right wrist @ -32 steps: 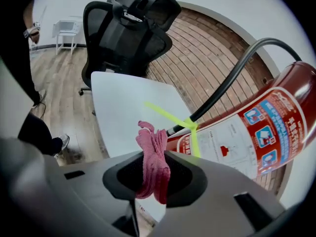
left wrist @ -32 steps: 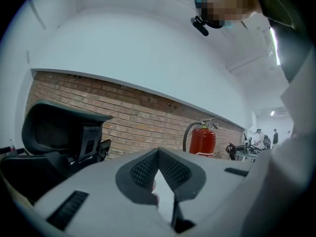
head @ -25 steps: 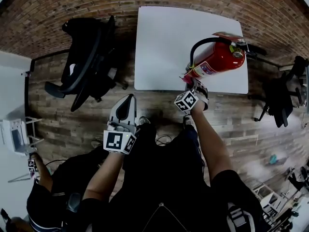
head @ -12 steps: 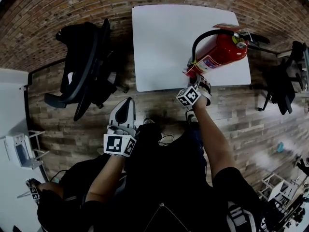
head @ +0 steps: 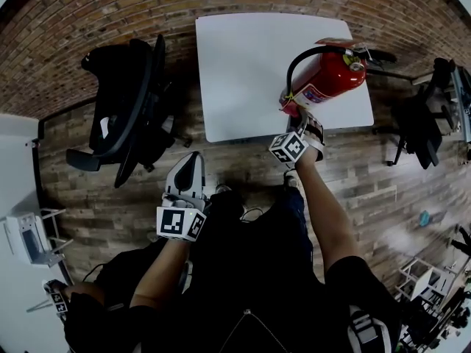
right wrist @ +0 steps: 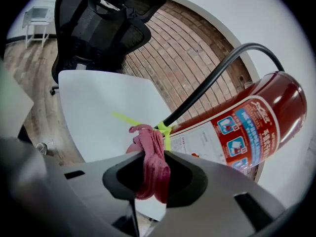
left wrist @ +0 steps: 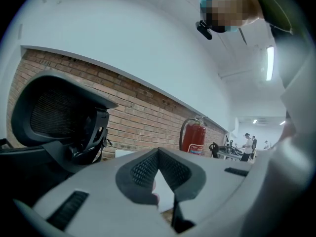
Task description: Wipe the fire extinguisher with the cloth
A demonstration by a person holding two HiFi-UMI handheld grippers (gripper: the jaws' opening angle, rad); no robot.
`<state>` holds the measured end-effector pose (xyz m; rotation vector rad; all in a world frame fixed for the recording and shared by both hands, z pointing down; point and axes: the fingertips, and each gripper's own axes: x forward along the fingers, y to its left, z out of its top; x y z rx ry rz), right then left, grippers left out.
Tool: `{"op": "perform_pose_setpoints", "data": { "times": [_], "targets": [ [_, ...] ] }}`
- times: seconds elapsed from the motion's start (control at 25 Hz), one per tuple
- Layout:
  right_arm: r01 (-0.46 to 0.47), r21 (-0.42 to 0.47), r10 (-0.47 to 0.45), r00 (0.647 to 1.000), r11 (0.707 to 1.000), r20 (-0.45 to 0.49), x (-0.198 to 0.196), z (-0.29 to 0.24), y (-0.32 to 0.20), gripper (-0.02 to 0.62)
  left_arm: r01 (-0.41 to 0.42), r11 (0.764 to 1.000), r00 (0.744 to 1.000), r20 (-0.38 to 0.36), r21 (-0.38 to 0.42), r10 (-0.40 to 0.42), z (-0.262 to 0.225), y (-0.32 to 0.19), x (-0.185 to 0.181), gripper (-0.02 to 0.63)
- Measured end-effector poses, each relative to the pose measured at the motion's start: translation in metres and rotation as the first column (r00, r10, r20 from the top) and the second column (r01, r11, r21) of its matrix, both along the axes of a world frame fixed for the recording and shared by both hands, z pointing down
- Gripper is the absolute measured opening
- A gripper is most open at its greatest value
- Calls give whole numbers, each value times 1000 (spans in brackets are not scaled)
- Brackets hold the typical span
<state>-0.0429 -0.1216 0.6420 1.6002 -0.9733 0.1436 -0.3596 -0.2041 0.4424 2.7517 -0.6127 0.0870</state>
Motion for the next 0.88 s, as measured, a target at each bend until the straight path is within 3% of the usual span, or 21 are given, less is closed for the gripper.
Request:
{"op": "perform_pose_setpoints", "data": {
  "times": [0.88],
  "targets": [
    [-42, 93, 49, 996, 995, -79, 0, -152, -1, 110, -113, 993, 993, -25, 20, 114, -72, 24, 32, 31]
  ]
}}
